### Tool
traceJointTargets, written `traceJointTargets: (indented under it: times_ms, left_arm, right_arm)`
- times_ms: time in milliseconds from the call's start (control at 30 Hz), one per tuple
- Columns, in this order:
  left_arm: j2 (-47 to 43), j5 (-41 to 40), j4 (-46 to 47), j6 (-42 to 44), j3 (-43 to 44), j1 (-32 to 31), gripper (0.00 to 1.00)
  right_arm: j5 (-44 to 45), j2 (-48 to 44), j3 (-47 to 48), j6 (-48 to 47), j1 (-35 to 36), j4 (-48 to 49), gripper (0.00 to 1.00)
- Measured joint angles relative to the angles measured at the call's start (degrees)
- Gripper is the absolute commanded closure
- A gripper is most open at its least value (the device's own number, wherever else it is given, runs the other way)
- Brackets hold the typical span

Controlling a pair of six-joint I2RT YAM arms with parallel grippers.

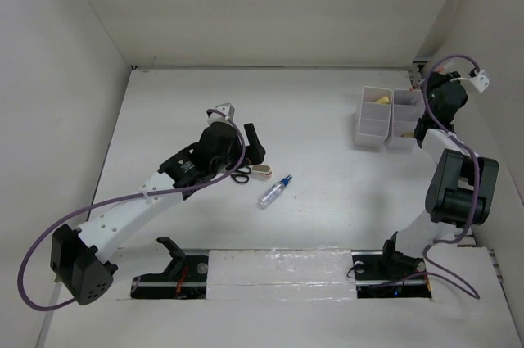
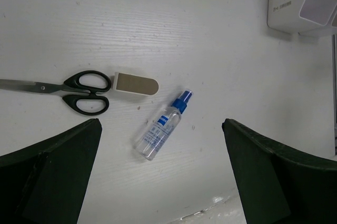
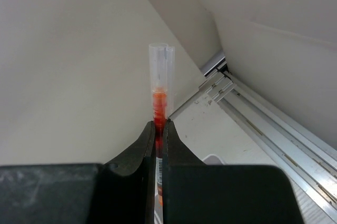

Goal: Sort the stationery into containers
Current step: Place the pen in the storage box.

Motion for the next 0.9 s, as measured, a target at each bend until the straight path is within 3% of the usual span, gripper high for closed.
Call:
traceJointTargets:
  times_ms: [800,900]
  left_arm:
    - [1.07,1.09,0.42,0.74,0.0,0.0,0.0]
    - [1.05,1.18,0.42,0.76,0.0,0.0,0.0]
  right_arm:
    - [0.72,5.84,0.74,0.81,-0.26,-1.09,1.0]
    - [0.72,6.56,0.74,0.81,-0.04,-1.68,0.91]
